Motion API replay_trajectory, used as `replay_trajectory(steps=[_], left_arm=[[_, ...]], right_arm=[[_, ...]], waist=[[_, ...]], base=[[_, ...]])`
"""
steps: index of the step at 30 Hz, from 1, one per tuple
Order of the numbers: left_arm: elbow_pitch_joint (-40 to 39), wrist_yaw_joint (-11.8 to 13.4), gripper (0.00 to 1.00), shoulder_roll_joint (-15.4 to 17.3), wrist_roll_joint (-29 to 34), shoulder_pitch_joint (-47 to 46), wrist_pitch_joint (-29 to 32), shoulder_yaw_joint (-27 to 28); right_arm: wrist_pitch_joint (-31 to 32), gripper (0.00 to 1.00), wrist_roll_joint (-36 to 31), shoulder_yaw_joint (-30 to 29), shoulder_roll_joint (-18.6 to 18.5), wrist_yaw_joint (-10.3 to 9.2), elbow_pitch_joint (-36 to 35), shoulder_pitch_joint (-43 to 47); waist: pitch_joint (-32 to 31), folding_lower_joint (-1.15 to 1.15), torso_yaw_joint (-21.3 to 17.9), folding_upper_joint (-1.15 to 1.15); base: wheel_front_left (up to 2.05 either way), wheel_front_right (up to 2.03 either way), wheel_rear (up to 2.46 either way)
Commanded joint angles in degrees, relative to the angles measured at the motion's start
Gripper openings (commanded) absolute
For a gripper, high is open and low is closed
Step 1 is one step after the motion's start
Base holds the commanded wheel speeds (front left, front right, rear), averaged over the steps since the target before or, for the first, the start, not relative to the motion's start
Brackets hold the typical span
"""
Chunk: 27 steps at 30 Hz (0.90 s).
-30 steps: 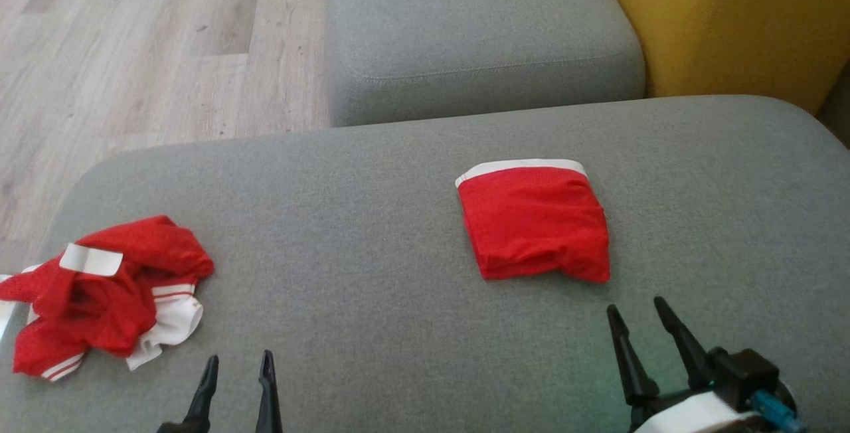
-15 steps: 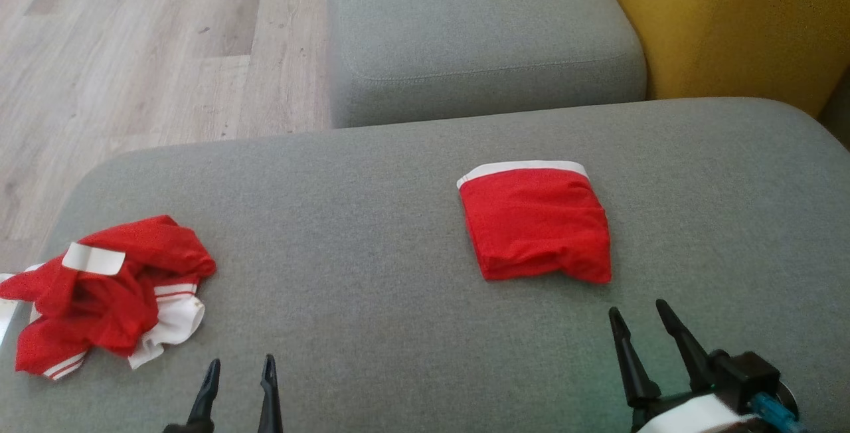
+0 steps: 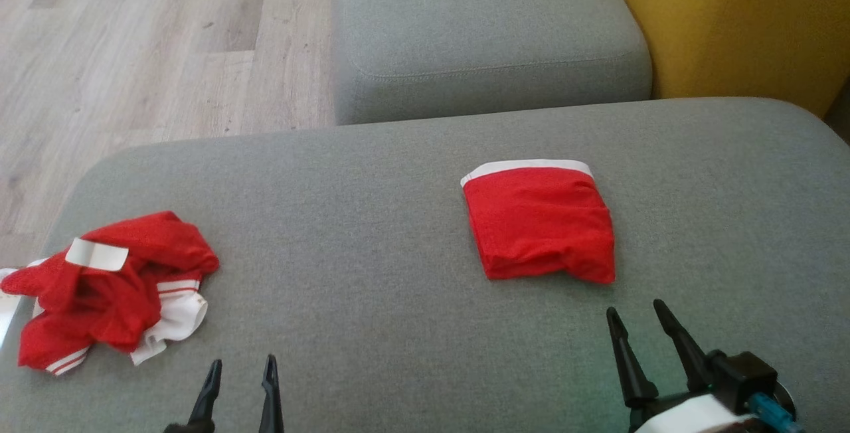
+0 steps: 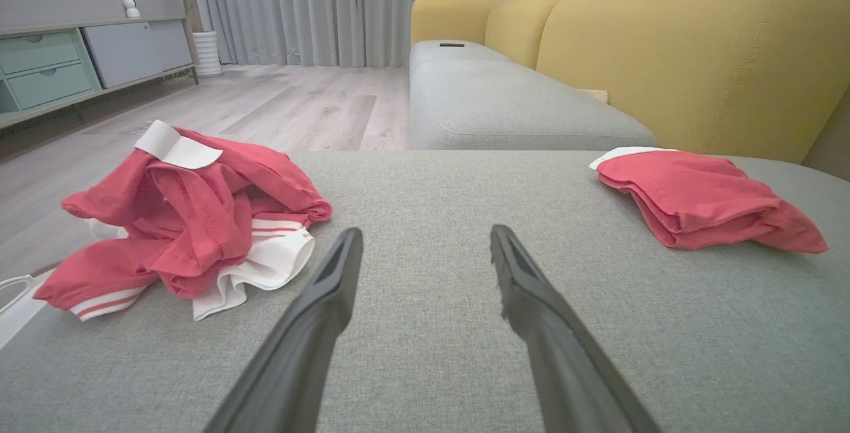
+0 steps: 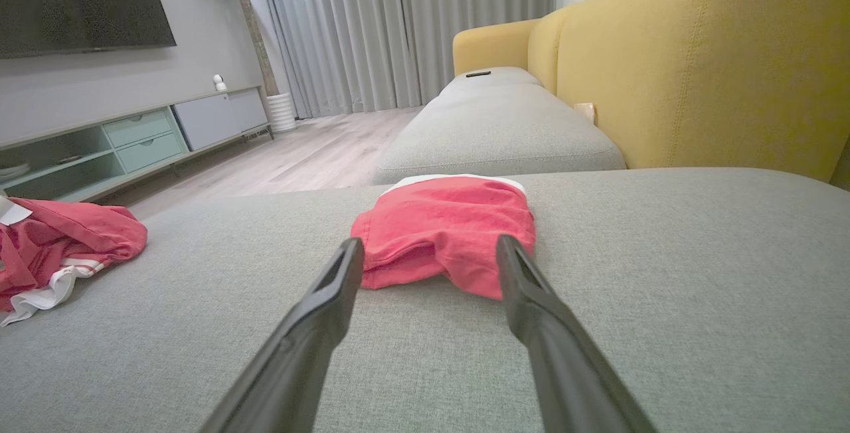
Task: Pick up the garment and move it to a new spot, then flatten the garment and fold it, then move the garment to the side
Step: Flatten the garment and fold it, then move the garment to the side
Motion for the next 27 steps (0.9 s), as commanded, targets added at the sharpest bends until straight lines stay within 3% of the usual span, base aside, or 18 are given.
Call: replay_trajectory(steps=[1,14,27], left_arm=[[-1.50,-0.14,1.00,-0.25,0.65,-2.55,-0.36,1.94],[-1.56,0.01,1.00,-0.25,0.79,-2.71,-0.36,1.52],[-1.74,0.01,1.00,-0.25,1.48,-4.72,-0.36,0.04]], right_arm=[[-0.62,1.00,-0.40,1.05,0.01,0.39,-1.82,-1.69],[-0.62,1.00,-0.39,0.56,0.07,0.39,-2.19,-1.28],[-0.62,1.00,0.25,-0.84,-0.93,0.39,-1.29,-3.67]], waist=[[0.01,0.00,0.00,0.00],[0.43,0.00,0.37,0.00],[3.44,0.00,3.37,0.00]], base=[[0.00,0.00,0.00],[0.00,0.00,0.00],[0.00,0.00,0.00]])
